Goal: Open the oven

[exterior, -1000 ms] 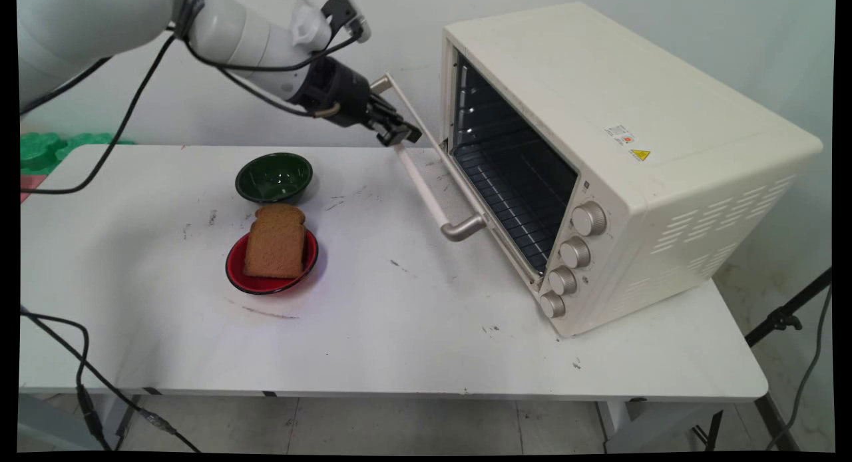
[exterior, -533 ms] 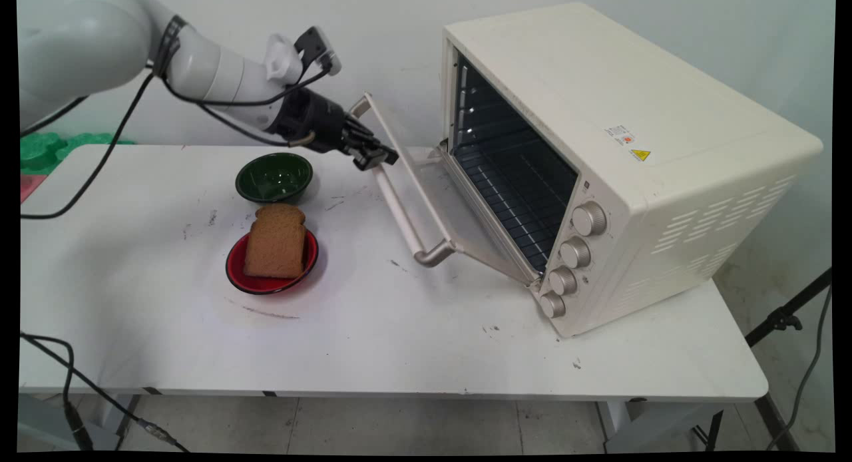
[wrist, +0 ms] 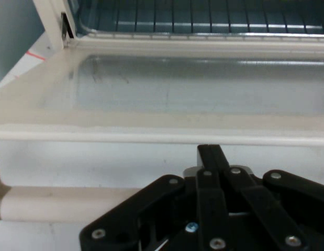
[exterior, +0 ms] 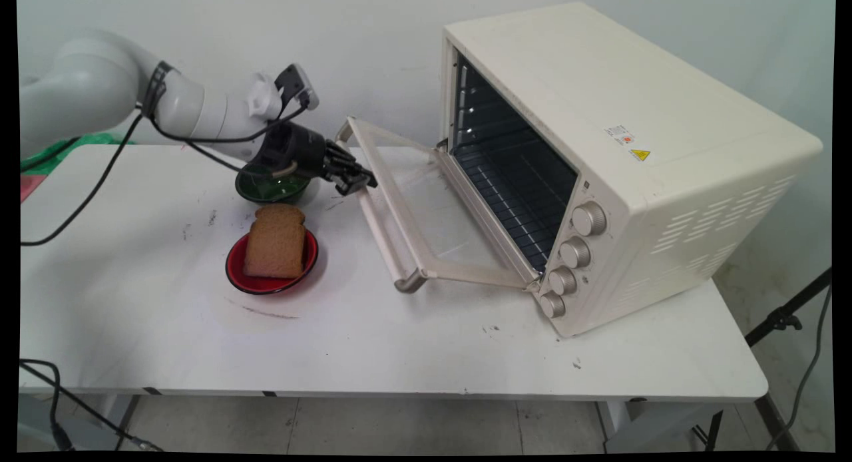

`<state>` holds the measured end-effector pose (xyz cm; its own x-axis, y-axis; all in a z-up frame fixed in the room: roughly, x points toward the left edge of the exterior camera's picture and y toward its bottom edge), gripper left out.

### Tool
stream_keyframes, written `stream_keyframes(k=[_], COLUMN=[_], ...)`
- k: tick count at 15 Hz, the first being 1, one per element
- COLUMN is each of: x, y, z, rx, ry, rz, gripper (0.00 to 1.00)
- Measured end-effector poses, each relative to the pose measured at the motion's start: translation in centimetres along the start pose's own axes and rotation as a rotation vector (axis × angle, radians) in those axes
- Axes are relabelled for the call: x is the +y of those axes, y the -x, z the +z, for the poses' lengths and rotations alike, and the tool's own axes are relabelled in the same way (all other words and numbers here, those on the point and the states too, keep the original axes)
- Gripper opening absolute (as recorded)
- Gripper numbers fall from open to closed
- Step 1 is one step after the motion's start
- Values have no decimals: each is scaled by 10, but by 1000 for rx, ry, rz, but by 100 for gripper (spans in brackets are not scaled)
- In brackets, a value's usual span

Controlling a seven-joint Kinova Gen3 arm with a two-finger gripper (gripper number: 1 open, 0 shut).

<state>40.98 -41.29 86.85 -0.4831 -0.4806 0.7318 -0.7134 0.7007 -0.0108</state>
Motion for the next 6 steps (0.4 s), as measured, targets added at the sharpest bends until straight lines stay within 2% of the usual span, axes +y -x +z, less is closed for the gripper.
stream_keyframes(k=[6], x=[-4], y=[29], z=[1], rx=[6], ry=[10], rz=[2], gripper=[0])
